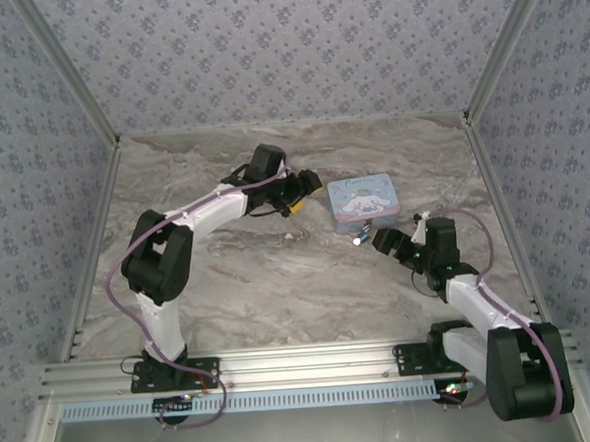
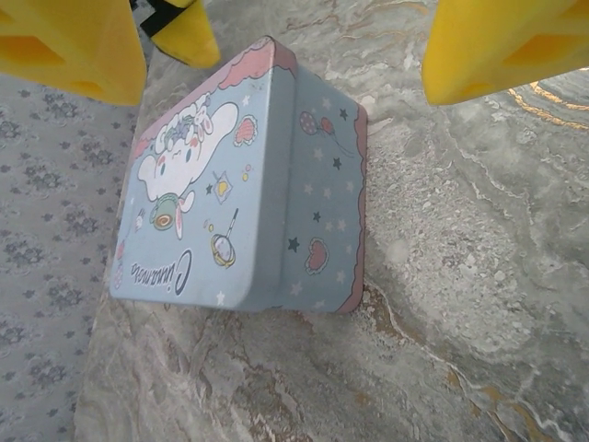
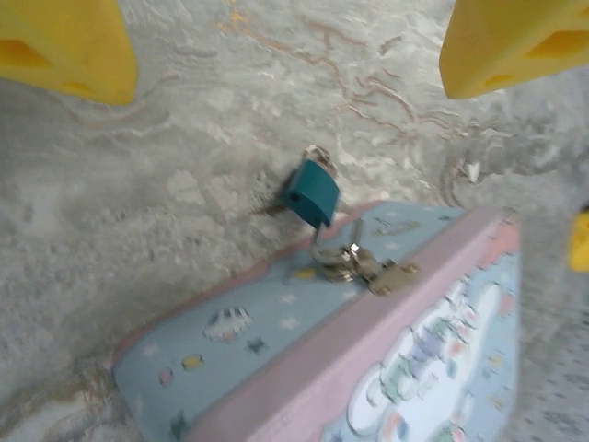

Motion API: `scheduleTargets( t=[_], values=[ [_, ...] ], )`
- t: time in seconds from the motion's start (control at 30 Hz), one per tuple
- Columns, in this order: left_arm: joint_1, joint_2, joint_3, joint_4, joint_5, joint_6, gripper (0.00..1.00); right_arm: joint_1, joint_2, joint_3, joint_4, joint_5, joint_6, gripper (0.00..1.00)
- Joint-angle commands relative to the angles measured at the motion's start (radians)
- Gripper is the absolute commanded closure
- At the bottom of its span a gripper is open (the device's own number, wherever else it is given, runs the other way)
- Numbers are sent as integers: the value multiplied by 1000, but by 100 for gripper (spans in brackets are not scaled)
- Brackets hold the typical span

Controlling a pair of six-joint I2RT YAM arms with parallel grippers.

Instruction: Unlock the padlock with the key

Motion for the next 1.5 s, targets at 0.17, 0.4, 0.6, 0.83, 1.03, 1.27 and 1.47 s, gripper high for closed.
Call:
scheduleTargets(
  t=[0.17, 0.4, 0.6, 0.83, 1.03, 1.27, 1.47],
  values=[
    [-29, 74, 86, -18, 74, 61, 19, -114, 101, 52, 255, -331, 74, 0],
    [-51, 129, 150, -44, 94, 82, 18, -124, 197, 58, 345, -328, 74, 0],
    [-70, 198, 221, -95, 94, 103, 18, -167, 198, 105, 210, -242, 28, 0],
    [-76, 265, 276, -154, 83, 122, 17, -163, 250, 124, 213, -281, -4, 3],
    [-76, 278, 250, -188, 66, 135, 17, -89, 302, 102, 308, -275, -4, 7],
    [-75, 265, 192, -184, 57, 132, 18, -40, 392, 112, 383, -269, 0, 9],
    [-76, 251, 167, -178, 48, 128, 17, 5, 451, 103, 458, -245, 7, 15]
  ],
)
